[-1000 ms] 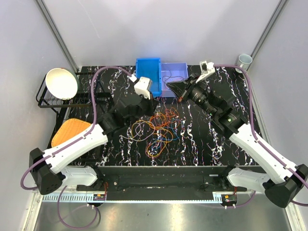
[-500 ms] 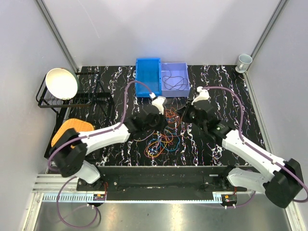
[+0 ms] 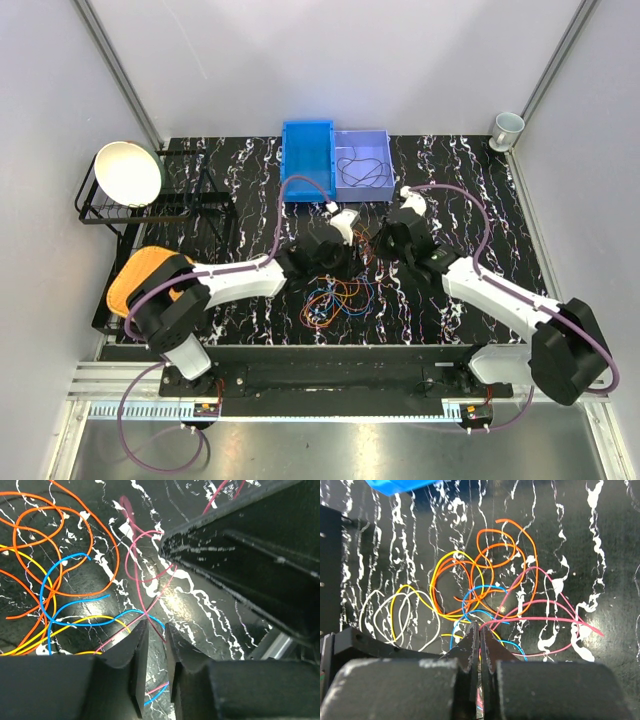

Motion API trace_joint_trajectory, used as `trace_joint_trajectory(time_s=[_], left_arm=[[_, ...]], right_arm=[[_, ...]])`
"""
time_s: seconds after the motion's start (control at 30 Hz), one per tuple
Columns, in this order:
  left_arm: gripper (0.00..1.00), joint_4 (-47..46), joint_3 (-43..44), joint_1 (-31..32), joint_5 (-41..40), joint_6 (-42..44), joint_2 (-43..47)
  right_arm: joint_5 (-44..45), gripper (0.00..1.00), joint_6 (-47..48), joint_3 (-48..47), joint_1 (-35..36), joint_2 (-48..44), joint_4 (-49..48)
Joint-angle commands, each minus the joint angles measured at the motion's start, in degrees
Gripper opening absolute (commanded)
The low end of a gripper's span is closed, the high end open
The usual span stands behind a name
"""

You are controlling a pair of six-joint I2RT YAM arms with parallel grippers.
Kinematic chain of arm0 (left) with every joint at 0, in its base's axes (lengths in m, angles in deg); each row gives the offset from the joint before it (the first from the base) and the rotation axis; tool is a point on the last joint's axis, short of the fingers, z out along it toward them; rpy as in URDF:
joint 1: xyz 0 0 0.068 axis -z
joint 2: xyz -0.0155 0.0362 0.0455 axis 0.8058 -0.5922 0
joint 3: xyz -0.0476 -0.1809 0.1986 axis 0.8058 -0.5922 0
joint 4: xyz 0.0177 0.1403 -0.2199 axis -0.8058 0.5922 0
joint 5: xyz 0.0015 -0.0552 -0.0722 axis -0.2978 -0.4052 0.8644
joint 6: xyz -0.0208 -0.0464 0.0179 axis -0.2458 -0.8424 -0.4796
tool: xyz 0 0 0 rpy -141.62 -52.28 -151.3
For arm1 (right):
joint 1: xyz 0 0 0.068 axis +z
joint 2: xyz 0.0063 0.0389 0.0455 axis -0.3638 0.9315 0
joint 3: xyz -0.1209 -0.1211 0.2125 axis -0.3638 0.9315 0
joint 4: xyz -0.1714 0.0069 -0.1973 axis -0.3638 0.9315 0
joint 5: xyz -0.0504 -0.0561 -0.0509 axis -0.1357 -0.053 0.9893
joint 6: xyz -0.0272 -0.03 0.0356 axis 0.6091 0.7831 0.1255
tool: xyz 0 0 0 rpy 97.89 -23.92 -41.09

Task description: Untangle the cables

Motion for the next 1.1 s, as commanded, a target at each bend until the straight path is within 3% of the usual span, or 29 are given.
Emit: trace_joint_trajectory(time_s=[0.0,0.47,0.83,1.07], left_arm=[[0.26,-4.23,0.60,0.11,0.49,-0.37,-2.28],[0.43,-6.34,0.25,0.11,-2.76,0.16,-7.12],[0.51,-7.92,0.42,0.11,-2.68,0.16,-8.96],[0.54,-7.31,1.04,0.02,-7.68,0.42,-10.19]], right_arm=[[-0.16,0.00,-1.81,0.80,-0.34,1.27,-1.19],[-2.62,0.00,-2.69,2.82,-0.34,3.56,-3.48],[-3.68,0.00,-1.99,1.68,-0.96,4.96,-3.66],[-6.31,0.00,-2.08,1.15,-1.48,5.75,-3.66]])
